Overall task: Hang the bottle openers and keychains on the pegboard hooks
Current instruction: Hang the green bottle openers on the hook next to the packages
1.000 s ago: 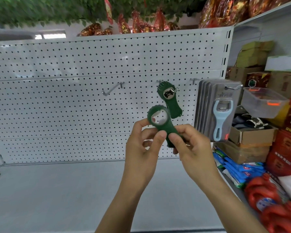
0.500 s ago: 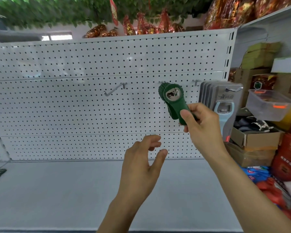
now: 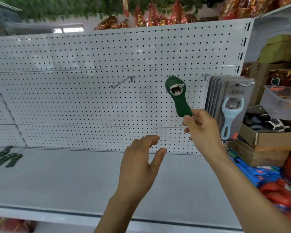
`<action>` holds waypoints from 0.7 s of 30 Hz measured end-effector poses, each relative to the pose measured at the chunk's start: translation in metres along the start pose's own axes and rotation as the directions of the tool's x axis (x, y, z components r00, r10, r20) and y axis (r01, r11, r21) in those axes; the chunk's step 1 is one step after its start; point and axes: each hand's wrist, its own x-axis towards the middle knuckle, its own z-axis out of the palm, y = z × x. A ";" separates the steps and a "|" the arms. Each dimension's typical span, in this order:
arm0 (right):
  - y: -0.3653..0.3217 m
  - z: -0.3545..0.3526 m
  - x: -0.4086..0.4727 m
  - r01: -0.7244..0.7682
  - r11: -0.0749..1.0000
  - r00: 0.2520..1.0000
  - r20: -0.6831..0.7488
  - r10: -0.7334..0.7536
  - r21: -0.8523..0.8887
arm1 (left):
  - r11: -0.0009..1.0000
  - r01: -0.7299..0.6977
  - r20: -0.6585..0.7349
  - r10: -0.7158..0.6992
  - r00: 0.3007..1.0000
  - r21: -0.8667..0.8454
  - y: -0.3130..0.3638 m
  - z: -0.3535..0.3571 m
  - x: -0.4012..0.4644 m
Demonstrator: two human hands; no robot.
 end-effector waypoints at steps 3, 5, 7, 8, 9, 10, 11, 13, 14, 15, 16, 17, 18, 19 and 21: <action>0.014 0.000 -0.029 -0.056 0.998 0.998 0.039 0.056 0.006 | 1.000 0.019 -0.002 -0.019 1.000 0.025 -0.005 0.002 -0.012; 0.022 0.004 -0.054 -0.010 0.998 0.996 0.086 0.016 -0.062 | 0.998 0.034 -0.007 -0.034 0.999 0.054 -0.012 0.003 -0.024; 0.030 0.011 -0.077 0.086 0.984 0.987 0.148 -0.063 -0.155 | 0.995 0.060 -0.004 -0.060 0.998 0.080 -0.022 0.002 -0.037; 0.033 0.016 -0.088 0.130 0.972 0.979 0.181 -0.094 -0.195 | 0.993 0.070 -0.006 -0.069 0.998 0.093 -0.028 0.000 -0.044; 0.036 0.022 -0.099 0.161 0.960 0.970 0.214 -0.112 -0.229 | 0.991 0.078 -0.010 -0.077 0.997 0.110 -0.035 -0.002 -0.052; 0.038 0.028 -0.109 0.186 0.949 0.961 0.247 -0.122 -0.256 | 0.988 0.092 -0.010 -0.091 0.996 0.127 -0.043 -0.006 -0.061; 0.041 0.036 -0.119 0.206 0.938 0.952 0.280 -0.126 -0.278 | 0.984 0.109 -0.011 -0.108 0.994 0.143 -0.051 -0.010 -0.069; 0.045 0.054 -0.137 0.234 0.921 0.930 0.349 -0.117 -0.313 | 0.974 0.152 -0.010 -0.152 0.988 0.170 -0.069 -0.019 -0.086; 0.047 0.064 -0.146 0.240 0.915 0.918 0.383 -0.105 -0.324 | 0.968 0.173 -0.002 -0.176 0.984 0.180 -0.078 -0.024 -0.094; 0.049 0.075 -0.154 0.243 0.912 0.905 0.416 -0.090 -0.331 | 0.963 0.189 0.006 -0.194 0.981 0.191 -0.088 -0.029 -0.102; 0.051 0.086 -0.161 0.246 0.911 0.892 0.446 -0.079 -0.332 | 0.959 0.203 0.015 -0.210 0.978 0.198 -0.098 -0.035 -0.110; 0.052 0.099 -0.168 0.248 0.910 0.879 0.472 -0.067 -0.332 | 0.955 0.221 0.027 -0.231 0.973 0.199 -0.109 -0.042 -0.118; 0.053 0.114 -0.176 0.246 0.911 0.867 0.496 -0.054 -0.331 | 0.948 0.250 0.045 -0.264 0.964 0.197 -0.121 -0.050 -0.125; 0.053 0.128 -0.183 0.239 0.914 0.855 0.518 -0.038 -0.327 | 0.938 0.284 0.058 -0.300 0.952 0.200 -0.133 -0.059 -0.131; 0.049 0.170 -0.198 0.220 0.921 0.830 0.557 -0.004 -0.321 | 0.914 0.357 0.083 -0.378 0.922 0.194 -0.167 -0.083 -0.145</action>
